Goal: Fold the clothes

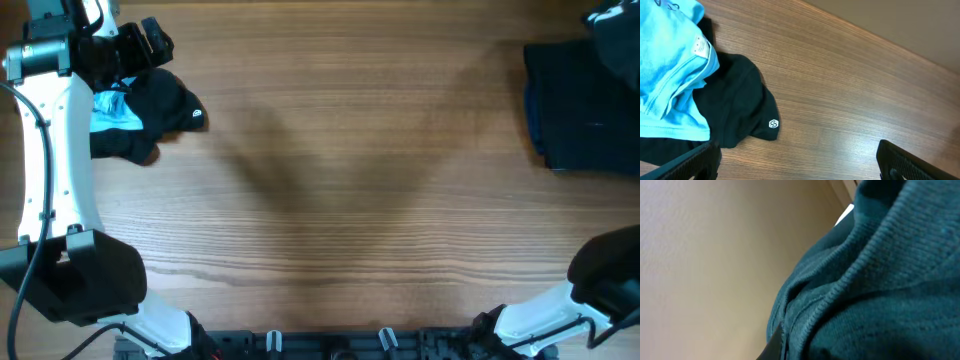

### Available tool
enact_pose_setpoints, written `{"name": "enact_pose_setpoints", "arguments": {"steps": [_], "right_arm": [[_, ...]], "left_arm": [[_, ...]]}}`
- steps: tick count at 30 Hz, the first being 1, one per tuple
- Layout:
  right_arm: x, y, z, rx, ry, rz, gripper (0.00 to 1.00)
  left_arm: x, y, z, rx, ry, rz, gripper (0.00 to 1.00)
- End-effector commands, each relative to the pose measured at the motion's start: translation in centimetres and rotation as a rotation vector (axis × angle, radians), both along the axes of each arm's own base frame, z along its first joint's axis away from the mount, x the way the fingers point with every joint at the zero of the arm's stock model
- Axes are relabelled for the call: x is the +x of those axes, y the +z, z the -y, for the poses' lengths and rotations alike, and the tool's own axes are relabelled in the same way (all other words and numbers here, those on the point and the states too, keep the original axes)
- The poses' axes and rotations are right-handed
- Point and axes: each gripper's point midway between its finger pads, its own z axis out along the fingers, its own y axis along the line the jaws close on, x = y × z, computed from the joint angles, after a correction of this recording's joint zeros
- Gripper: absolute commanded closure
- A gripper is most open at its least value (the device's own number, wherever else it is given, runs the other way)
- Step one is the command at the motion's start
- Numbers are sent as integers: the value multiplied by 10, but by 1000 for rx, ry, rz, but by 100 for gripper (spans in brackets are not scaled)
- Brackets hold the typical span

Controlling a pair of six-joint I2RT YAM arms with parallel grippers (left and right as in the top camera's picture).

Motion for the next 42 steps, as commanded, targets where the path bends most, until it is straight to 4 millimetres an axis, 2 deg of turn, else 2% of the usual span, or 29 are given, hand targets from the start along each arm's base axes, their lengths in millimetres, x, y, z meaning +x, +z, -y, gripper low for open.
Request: {"name": "enact_pose_setpoints", "arguments": {"steps": [1, 5, 9, 11, 14, 16, 18, 20, 21, 25, 27, 29, 31, 32, 33, 34, 35, 38, 42], "right_arm": [[20, -20, 16, 34, -39, 15, 96], [37, -60, 27, 57, -35, -25, 96], [37, -115, 27, 130, -37, -142, 96], [27, -132, 25, 164, -56, -213, 96], [-11, -169, 20, 225, -143, -414, 96], [-31, -183, 19, 235, -188, -513, 96], [-56, -194, 21, 227, -248, -622, 80], [-72, -199, 23, 224, -278, -686, 48], [-79, -202, 22, 228, -290, -716, 39], [-102, -208, 20, 236, -287, -810, 10], [-103, -209, 19, 244, -228, -817, 5], [-87, -203, 4, 251, -25, -758, 9], [-60, -184, -16, 203, 217, -633, 28], [-51, -174, -23, 183, 285, -578, 39], [-43, -164, -29, 170, 337, -524, 57], [-35, -153, -34, 156, 384, -465, 84], [-27, -145, -37, 145, 416, -417, 96], [-11, -143, -39, 77, 475, -373, 96], [12, -177, -39, 49, 516, -382, 96]], "left_arm": [[1, -5, 0, 17, -18, -9, 0], [4, -3, 0, 19, -17, 4, 0], [8, 0, -1, 23, -17, 27, 0], [9, 1, -1, 22, -14, 31, 0], [9, 1, -1, 19, -11, 30, 0], [9, 1, 0, 18, -11, 30, 0], [9, 1, 0, 17, -11, 30, 0], [9, 1, 0, 17, -11, 30, 0], [9, 1, 0, 17, -11, 30, 0], [9, 0, 3, 17, -18, 29, 0], [9, 0, 5, 17, -23, 29, 0], [10, 1, 11, 17, -34, 30, 0], [10, 1, 16, 17, -45, 30, 0], [10, 0, 18, 17, -49, 30, 0], [11, 0, 18, 17, -50, 30, 0], [11, 0, 20, 17, -53, 29, 0], [11, 0, 21, 17, -56, 29, 0], [11, 0, 25, 17, -63, 30, 0], [11, 1, 27, 17, -68, 30, 0]]}}
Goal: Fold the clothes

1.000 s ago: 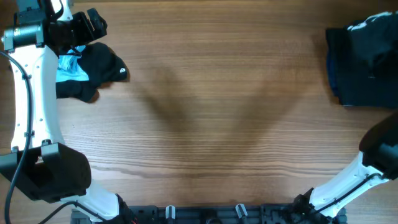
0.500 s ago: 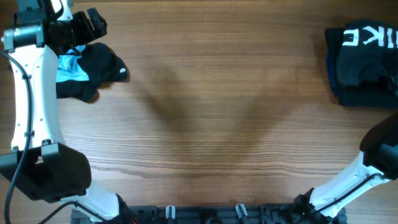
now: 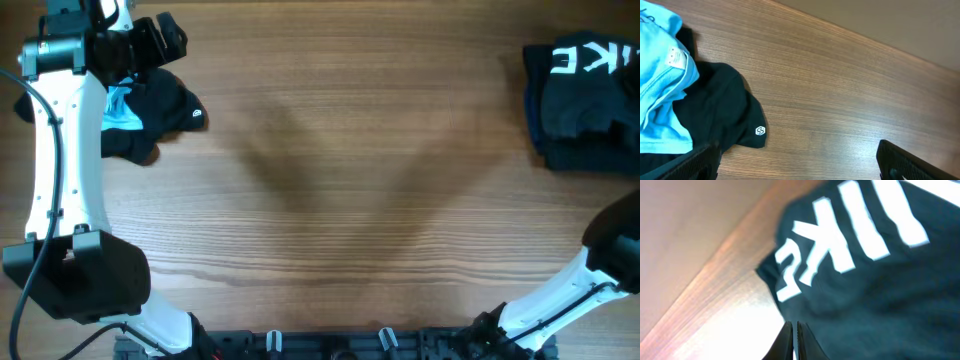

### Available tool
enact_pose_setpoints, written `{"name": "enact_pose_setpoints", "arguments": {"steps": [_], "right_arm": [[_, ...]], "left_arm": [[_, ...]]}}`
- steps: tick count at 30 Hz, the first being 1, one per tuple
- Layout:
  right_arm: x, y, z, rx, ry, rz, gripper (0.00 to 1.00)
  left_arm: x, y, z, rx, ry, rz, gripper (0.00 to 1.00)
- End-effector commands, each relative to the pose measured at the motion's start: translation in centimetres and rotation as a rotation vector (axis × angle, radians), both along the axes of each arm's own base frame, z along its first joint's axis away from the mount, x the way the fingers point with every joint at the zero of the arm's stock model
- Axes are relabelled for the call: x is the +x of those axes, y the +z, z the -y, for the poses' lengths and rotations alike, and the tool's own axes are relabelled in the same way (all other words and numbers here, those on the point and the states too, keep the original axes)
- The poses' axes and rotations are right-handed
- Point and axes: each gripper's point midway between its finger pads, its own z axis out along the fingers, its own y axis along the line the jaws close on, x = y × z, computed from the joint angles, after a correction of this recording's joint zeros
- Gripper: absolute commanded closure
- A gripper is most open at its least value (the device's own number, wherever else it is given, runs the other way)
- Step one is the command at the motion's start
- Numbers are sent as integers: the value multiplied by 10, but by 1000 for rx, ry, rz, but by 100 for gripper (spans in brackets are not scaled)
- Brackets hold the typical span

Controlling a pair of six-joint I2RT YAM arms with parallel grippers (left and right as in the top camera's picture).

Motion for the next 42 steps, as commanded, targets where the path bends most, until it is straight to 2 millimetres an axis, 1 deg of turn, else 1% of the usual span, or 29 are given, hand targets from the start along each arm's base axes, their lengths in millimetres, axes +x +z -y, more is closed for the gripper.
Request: {"name": "enact_pose_setpoints", "arguments": {"steps": [1, 3, 4, 5, 8, 9, 10, 12, 15, 16, 17, 18, 20, 21, 22, 23, 24, 26, 28, 30, 34, 35, 37, 40, 42], "right_arm": [[23, -25, -10, 8, 98, 24, 96], [23, -56, -2, 40, 81, -17, 96], [18, -72, 4, 61, 57, -53, 96], [9, -89, 12, 86, 0, -108, 96], [-13, -124, 30, 127, -76, -204, 96], [-19, -133, 35, 136, -83, -222, 96], [-22, -137, 38, 139, -86, -228, 96], [-23, -138, 40, 158, -79, -212, 96], [-12, -111, 32, 194, -9, -103, 96], [-6, -92, 32, 194, 9, -55, 96], [1, -65, 31, 183, 31, 5, 96], [8, -26, 29, 160, 56, 87, 96], [12, 15, 29, 116, 70, 161, 96], [13, 39, 30, 75, 76, 204, 96], [13, 67, 36, 9, 61, 248, 96], [9, 73, 53, -35, -27, 233, 96], [7, 72, 59, -49, -52, 223, 96], [4, 59, 69, -70, -89, 182, 96], [-1, 30, 85, -100, -155, 97, 96], [-3, 11, 93, -108, -185, 50, 96], [-7, -41, 116, -94, -232, -24, 96], [-8, -63, 121, -71, -245, -49, 96], [-11, -95, 124, -34, -263, -97, 96], [-17, -133, 129, -26, -282, -163, 96], [-19, -135, 134, -30, -292, -162, 96]], "left_arm": [[2, -5, 3, 10, -14, -7, 0], [2, -5, 2, 10, -13, -7, 1], [2, -5, 2, 10, -13, -7, 0], [2, -5, 2, 10, -13, -7, 0], [2, -5, 2, 11, -13, -7, 0], [2, -5, 2, 11, -13, -7, 0], [2, -5, 2, 11, -13, -5, 1], [3, -4, 2, 12, -13, 2, 1], [5, -2, 2, 14, -13, 12, 0], [6, -2, 2, 14, -13, 14, 0], [6, -2, 2, 14, -13, 15, 0], [6, -2, 2, 14, -13, 15, 0], [6, -2, 2, 14, -13, 15, 0], [6, -2, 2, 14, -13, 15, 0], [6, -2, 2, 14, -13, 15, 0], [6, -2, 2, 15, -13, 16, 0], [6, -2, 2, 15, -13, 16, 0], [6, -2, 2, 15, -13, 16, 1], [6, -2, 2, 14, -13, 15, 0], [6, -2, 2, 14, -13, 15, 0], [6, -2, 2, 14, -13, 15, 0], [6, -1, 2, 14, -13, 16, 1], [6, -1, 2, 14, -13, 18, 1], [6, -1, 2, 14, -13, 18, 1], [7, -1, 2, 14, -13, 19, 1]]}}
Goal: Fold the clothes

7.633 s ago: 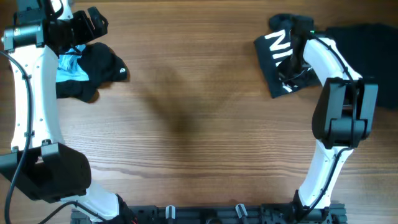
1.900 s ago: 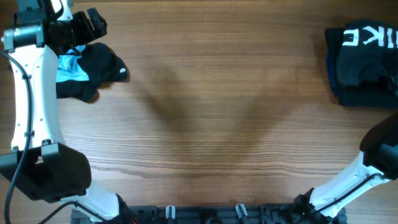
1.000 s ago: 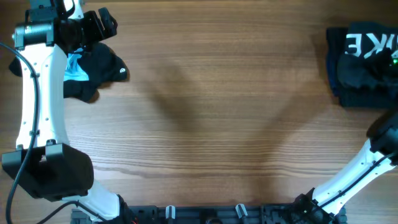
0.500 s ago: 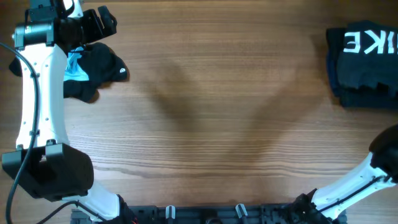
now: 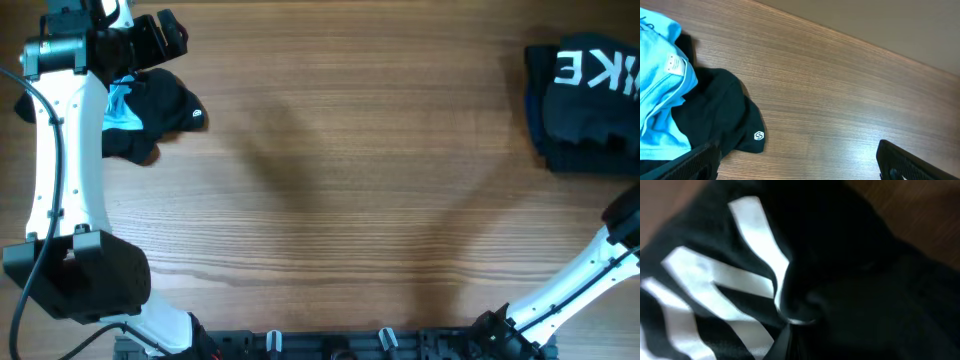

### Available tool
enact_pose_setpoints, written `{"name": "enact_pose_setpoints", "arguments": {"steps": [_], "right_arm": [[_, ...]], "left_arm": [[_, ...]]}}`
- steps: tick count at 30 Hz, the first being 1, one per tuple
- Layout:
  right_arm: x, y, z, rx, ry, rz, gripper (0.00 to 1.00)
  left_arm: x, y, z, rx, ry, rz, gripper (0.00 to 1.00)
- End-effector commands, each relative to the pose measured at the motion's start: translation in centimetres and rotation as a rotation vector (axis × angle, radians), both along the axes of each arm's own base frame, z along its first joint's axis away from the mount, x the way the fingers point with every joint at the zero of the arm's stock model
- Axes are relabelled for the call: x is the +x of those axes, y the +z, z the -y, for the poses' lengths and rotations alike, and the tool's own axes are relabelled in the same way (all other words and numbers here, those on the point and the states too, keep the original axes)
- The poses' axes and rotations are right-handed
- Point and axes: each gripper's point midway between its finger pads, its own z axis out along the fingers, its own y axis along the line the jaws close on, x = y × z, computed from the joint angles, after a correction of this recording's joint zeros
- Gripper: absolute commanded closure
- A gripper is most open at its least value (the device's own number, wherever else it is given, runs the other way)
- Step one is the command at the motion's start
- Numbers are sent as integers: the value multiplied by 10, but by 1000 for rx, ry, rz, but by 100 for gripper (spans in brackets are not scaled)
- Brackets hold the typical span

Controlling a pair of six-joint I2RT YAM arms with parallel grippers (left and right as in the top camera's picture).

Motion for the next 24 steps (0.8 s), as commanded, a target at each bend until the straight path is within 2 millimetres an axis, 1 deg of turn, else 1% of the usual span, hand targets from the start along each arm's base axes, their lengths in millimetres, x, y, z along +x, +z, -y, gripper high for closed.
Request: {"name": "enact_pose_setpoints", "arguments": {"steps": [1, 2, 3, 4, 6, 8, 10, 11, 12, 14, 15, 17, 18, 19, 20, 21, 23, 24], "right_arm": [[-9, -17, 12, -10, -42, -37, 96], [-6, -10, 12, -11, -35, -15, 96], [-2, 3, 12, -11, -23, 21, 96], [3, 23, 12, -15, -5, 70, 96], [11, 58, 10, -35, 21, 142, 96], [14, 110, 9, -92, 34, 222, 96], [11, 171, 2, -152, 37, 309, 96], [9, 192, -2, -174, 46, 339, 94], [4, 220, -8, -208, 52, 375, 88], [-9, 271, -21, -271, 57, 435, 70], [-15, 290, -27, -296, 59, 459, 61], [-32, 335, -44, -333, 44, 518, 46], [-40, 354, -52, -353, 41, 542, 38], [-48, 369, -60, -373, 43, 561, 21], [-56, 386, -68, -397, 45, 584, 9], [-61, 397, -74, -414, 47, 599, 0], [-70, 414, -83, -442, 46, 624, 0], [-74, 422, -87, -453, 48, 635, 0]], "left_arm": [[2, -5, 1, 11, -10, -4, 0], [2, -5, 1, 11, -10, -4, 1], [2, -4, 1, 12, -10, -3, 0], [4, -3, 1, 13, -10, 3, 1], [5, -2, 0, 14, -10, 12, 1], [7, 0, 0, 15, -10, 20, 1], [6, 0, 0, 15, -10, 21, 0], [6, 1, 0, 16, -10, 23, 1], [6, 3, 0, 16, -10, 27, 1], [3, 15, 0, 24, -6, 53, 1], [2, 22, -2, 31, -1, 67, 0], [-5, 46, -4, 53, 12, 120, 1], [-10, 58, -4, 58, 16, 141, 0], [-17, 69, -4, 66, 20, 160, 0], [-25, 78, -5, 77, 30, 169, 1], [-36, 88, -7, 94, 46, 177, 0], [-55, 102, -11, 123, 74, 187, 0], [-72, 114, -15, 148, 98, 196, 0]]}}
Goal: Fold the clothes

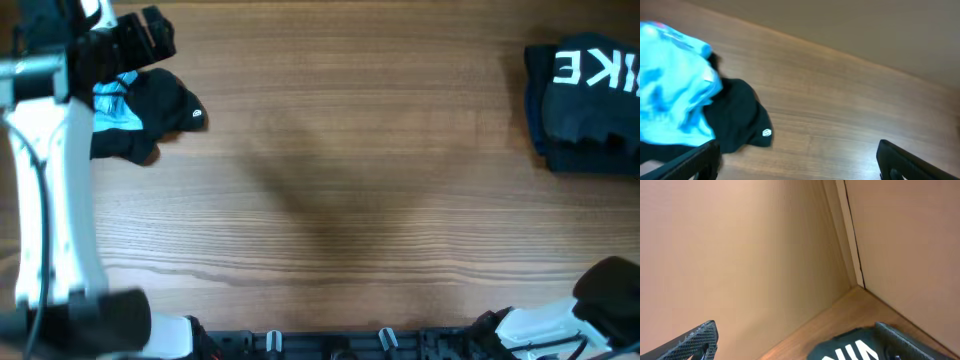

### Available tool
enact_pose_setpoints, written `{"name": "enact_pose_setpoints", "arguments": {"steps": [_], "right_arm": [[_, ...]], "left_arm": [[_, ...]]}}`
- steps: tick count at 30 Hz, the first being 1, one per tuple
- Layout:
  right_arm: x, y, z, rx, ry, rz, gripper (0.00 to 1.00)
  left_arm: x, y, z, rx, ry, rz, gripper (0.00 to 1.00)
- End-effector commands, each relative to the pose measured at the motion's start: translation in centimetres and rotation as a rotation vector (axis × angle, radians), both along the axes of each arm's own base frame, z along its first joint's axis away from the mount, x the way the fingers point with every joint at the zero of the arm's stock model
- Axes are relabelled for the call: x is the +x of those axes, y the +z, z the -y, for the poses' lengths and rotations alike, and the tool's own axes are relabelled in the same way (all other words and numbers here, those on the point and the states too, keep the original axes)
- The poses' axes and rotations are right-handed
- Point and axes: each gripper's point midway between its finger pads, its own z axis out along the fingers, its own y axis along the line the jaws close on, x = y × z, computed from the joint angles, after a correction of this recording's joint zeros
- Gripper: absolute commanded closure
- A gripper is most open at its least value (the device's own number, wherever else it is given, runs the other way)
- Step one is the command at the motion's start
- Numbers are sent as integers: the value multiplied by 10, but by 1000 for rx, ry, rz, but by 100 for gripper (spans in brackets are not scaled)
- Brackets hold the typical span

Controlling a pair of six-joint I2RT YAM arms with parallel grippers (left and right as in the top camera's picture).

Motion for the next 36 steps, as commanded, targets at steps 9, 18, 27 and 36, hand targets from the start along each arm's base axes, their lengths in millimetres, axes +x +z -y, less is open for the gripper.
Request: {"name": "enact_pose_setpoints", "arguments": {"steps": [9, 18, 27, 36], "right_arm": [[-14, -34, -10, 209, -40, -81, 0], [-18, -47, -14, 397, -95, -72, 0], [-21, -56, -17, 531, -140, -62, 0], [-21, -56, -17, 955, -306, 101, 0]], "left_arm": [[-146, 129, -2, 134, 103, 270, 0], [-198, 119, -5, 165, 149, 199, 0], [-209, 103, -3, 159, 143, 122, 0], [-222, 85, 4, 130, 111, 32, 0]]}}
